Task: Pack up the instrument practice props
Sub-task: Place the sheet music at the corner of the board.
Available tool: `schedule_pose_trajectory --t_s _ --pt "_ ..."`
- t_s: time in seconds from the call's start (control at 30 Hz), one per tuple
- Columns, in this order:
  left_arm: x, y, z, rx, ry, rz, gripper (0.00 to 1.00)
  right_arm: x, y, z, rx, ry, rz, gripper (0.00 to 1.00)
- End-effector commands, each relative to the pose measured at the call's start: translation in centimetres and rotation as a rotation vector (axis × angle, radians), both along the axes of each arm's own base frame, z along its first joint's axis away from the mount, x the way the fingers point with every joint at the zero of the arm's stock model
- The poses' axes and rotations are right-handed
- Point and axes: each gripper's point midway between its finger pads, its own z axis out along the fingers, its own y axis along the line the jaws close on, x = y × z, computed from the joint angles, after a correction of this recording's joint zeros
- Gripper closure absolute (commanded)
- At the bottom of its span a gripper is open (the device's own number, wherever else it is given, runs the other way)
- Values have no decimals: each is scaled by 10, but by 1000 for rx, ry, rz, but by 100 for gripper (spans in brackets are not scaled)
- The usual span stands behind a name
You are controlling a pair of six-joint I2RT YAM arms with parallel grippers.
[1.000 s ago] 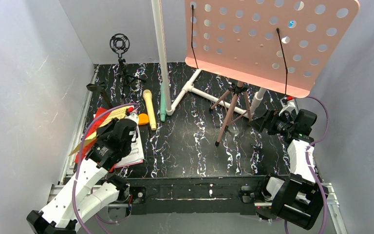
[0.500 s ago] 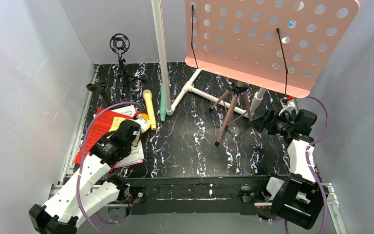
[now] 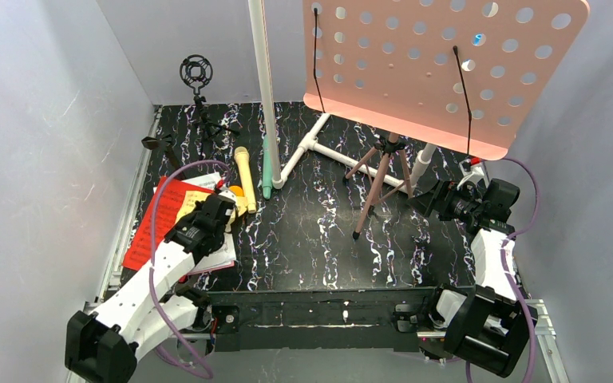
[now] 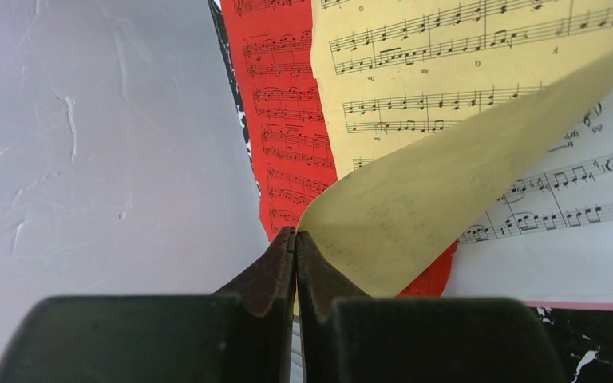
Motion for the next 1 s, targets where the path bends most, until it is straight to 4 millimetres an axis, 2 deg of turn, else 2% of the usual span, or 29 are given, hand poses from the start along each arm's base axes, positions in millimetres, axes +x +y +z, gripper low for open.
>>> schedule_pose_trajectory --t_s 0.0,0.17,0.27,0.4,0.53,0.67,0.87,0.97 --pt "13 3 3 -19 -55 94 100 0 3 12 -12 -54 32 2" --pt "15 -7 -11 -77 1 95 100 -1 3 14 -18 -62 33 2" --pt "14 -13 -14 -111 21 84 78 -1 4 14 -19 -63 34 2" --pt "11 -18 -18 -145 37 67 43 -1 4 14 -16 -63 37 2" --pt "10 -19 -17 -157 40 61 34 -1 4 13 -15 -60 37 2" --pt "8 -27 -16 -199 77 34 33 -1 4 12 -15 -56 35 2" --pt "-6 -54 -34 -328 218 -66 54 0 3 11 -17 -53 32 2" --pt "-9 -59 -36 -354 244 -82 59 0 3 11 -18 -52 31 2"
